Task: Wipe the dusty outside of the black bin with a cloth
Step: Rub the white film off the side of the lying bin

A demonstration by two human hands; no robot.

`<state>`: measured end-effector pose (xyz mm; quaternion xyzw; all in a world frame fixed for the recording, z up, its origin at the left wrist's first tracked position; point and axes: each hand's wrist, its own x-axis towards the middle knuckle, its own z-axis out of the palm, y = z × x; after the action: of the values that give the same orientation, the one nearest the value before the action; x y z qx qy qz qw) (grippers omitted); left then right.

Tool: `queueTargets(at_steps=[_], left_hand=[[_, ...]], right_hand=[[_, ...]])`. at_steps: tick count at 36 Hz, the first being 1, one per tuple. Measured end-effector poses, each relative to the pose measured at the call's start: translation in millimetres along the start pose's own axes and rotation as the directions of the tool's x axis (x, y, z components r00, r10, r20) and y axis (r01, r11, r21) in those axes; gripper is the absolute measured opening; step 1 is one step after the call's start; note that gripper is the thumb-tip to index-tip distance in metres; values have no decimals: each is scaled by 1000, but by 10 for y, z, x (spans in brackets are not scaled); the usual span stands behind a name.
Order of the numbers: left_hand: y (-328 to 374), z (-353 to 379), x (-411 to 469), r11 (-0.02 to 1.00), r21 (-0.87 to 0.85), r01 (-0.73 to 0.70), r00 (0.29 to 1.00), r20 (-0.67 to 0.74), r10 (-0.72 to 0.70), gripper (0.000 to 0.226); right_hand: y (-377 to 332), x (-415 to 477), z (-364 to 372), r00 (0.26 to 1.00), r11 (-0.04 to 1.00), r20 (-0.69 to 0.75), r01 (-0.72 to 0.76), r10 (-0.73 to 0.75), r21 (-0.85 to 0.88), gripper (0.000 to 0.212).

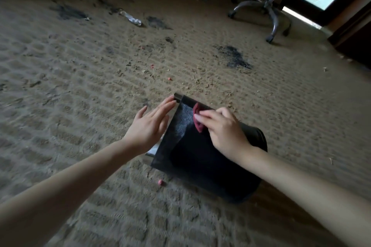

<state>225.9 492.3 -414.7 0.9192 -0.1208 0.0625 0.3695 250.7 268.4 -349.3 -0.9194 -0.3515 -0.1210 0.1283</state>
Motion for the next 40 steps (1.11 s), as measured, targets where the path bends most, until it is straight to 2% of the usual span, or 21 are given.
queueTargets(at_steps=[3,5,7,8,10,11,13,15,17,20,22,25,29,31,33,36,38,40], left_hand=[[23,-3,22,1000,3,12,1000,-12,-12,59],[35,0,31,1000,4,8,1000,-22,-8,59],[36,9,16,1000,4,-1,999,-33,1,58],[31,15,9,1000,5,-5,999,-39,5,58],[19,24,-1,1000,8,-10,999,-49,10,57],[15,25,-1,1000,10,-13,999,-52,13,57],[9,25,-1,1000,10,-16,999,-50,17,56],[10,23,6,1000,6,-11,999,-47,12,56],[18,7,15,1000,7,-4,999,-40,5,57],[12,-7,-12,1000,6,-12,1000,-22,12,57],[5,-12,-37,1000,5,-29,999,-21,29,56],[6,-11,-49,1000,8,-28,999,-26,28,55],[5,-6,-26,999,31,-25,999,-30,26,53],[1,1,-20,999,22,-31,999,-39,32,54],[-1,12,-21,999,7,-32,998,-47,32,54],[-10,23,-19,1000,-7,-23,999,-38,23,55],[-10,19,-11,1000,-2,-17,999,-28,17,55],[-15,8,14,1000,2,-4,1000,-4,4,56]], right_hand=[[-123,-270,-107,956,958,139,273,-260,-83,44],[-157,-339,-146,859,869,247,484,-449,-104,38],[-125,-248,-196,775,787,279,610,-566,-96,34],[-81,-157,-218,766,773,272,626,-583,-104,33],[36,100,-250,815,808,213,571,-538,-144,36],[90,245,-251,869,857,165,490,-467,-159,36],[156,508,-185,977,972,73,208,-201,-110,33],[158,644,-35,993,998,102,-56,58,-21,32],[103,614,112,984,992,126,-129,126,13,35],[63,371,138,997,998,34,-65,64,6,38],[20,164,37,998,996,23,64,-63,-54,41],[-57,-92,-101,948,934,126,311,-292,-174,46],[-42,-114,-204,851,828,266,512,-453,-229,44],[5,31,-274,820,797,289,560,-495,-224,41],[75,244,-338,882,861,216,462,-420,-213,44],[163,612,-311,991,987,93,109,-98,-121,42],[179,795,-193,977,993,186,-94,106,-74,41],[150,822,-61,925,986,342,-146,165,-81,43]])
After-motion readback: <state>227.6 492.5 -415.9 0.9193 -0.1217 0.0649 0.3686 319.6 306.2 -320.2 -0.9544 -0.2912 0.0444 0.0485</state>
